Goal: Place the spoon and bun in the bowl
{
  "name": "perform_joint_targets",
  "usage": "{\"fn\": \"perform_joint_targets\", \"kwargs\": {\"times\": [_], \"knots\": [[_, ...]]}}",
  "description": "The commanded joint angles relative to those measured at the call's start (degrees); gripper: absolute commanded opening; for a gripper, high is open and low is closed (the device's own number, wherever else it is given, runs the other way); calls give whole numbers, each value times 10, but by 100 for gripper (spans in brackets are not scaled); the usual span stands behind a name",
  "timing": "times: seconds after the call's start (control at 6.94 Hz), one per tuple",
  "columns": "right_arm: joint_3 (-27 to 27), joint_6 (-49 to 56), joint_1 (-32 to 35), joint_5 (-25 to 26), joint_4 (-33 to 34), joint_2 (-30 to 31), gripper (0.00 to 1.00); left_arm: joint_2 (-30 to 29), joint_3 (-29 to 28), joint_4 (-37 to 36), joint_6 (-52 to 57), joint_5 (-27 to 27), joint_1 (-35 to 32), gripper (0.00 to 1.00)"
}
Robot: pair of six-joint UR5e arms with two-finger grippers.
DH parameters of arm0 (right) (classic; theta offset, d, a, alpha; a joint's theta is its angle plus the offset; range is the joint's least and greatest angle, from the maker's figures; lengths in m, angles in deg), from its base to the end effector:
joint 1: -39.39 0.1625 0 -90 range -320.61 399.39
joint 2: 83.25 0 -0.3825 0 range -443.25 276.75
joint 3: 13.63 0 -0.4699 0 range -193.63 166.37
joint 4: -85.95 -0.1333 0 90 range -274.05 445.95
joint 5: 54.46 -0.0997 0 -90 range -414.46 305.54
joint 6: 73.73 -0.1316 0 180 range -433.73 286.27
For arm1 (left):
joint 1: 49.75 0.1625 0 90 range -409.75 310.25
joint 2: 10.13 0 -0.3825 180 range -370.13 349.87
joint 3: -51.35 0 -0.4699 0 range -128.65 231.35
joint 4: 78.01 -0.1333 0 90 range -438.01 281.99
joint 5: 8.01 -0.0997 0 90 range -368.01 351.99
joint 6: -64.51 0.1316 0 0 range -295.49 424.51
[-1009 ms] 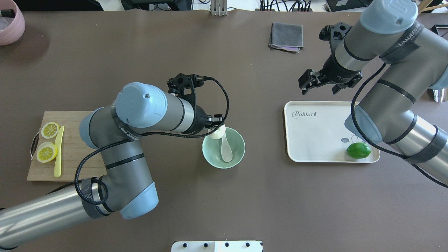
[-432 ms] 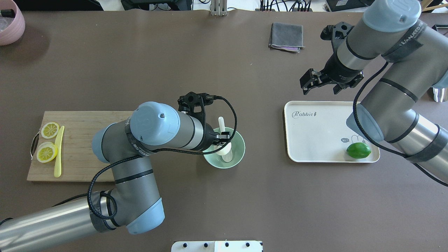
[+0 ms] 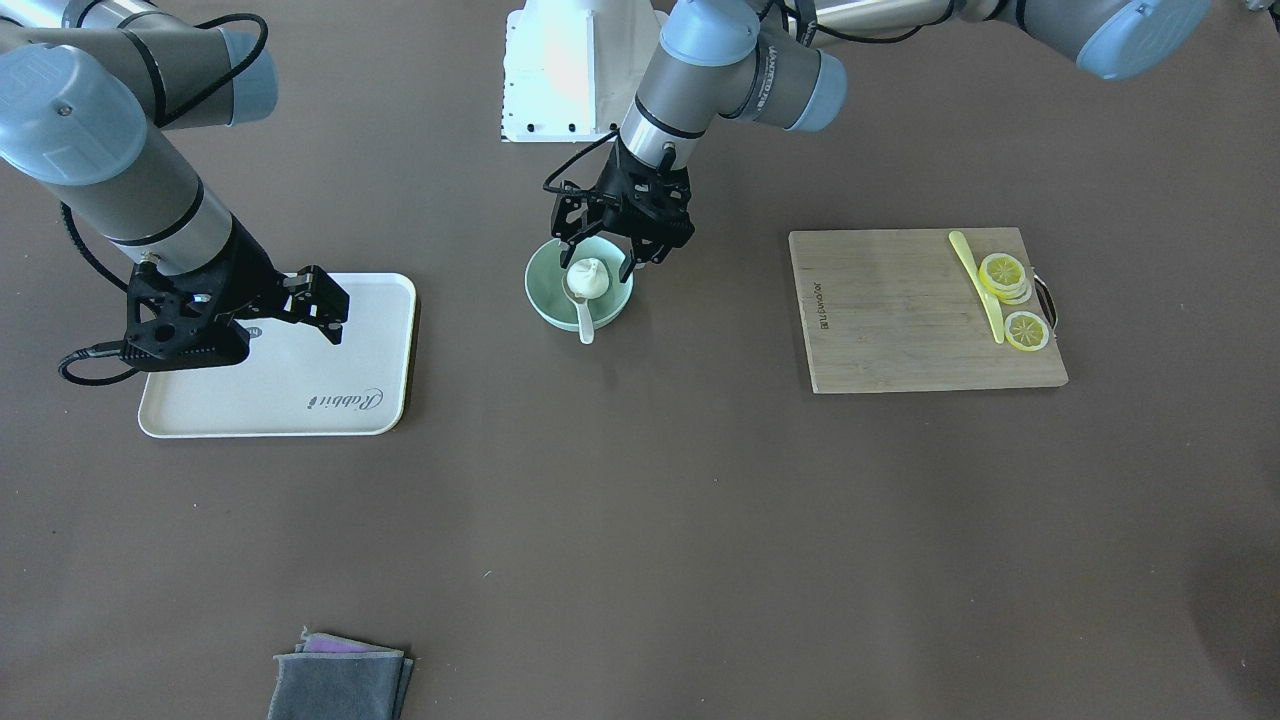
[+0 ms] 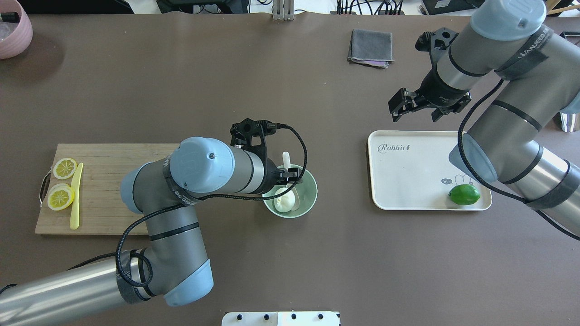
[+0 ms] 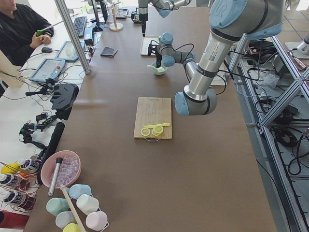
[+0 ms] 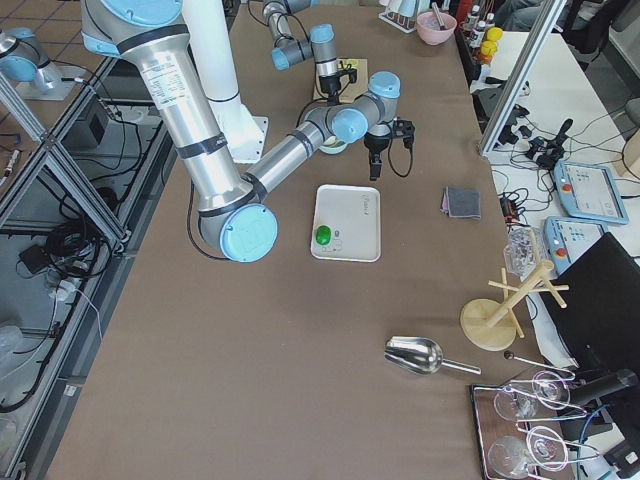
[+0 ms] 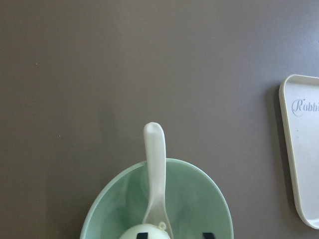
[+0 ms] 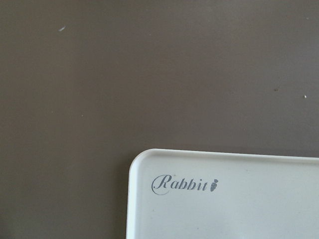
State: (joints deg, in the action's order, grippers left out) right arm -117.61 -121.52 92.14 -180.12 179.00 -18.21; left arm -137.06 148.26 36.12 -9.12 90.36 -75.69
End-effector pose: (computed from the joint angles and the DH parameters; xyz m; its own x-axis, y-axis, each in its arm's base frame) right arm -0.3607 -0.5679 0.2421 0.6587 -0.0355 0.7515 0.0036 0.9990 0.0440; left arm 0.6037 -0.4206 0.0992 0.4114 0.1100 -0.9048 0.2037 0.9565 0.2089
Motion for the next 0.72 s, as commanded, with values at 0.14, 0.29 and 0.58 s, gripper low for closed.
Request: {"fn": "perform_joint_targets", "kwargs": {"times": [0.14, 0.29, 0.58], "knots": [[8, 156, 89, -19, -1, 53, 100, 54, 33, -65, 193, 9, -129, 98], [25, 205, 119, -18, -1, 71, 100, 80, 34, -60, 252, 40, -174, 98], [85, 254, 157, -12, -7, 80, 100, 142, 33, -59, 318, 78, -275, 98]]}}
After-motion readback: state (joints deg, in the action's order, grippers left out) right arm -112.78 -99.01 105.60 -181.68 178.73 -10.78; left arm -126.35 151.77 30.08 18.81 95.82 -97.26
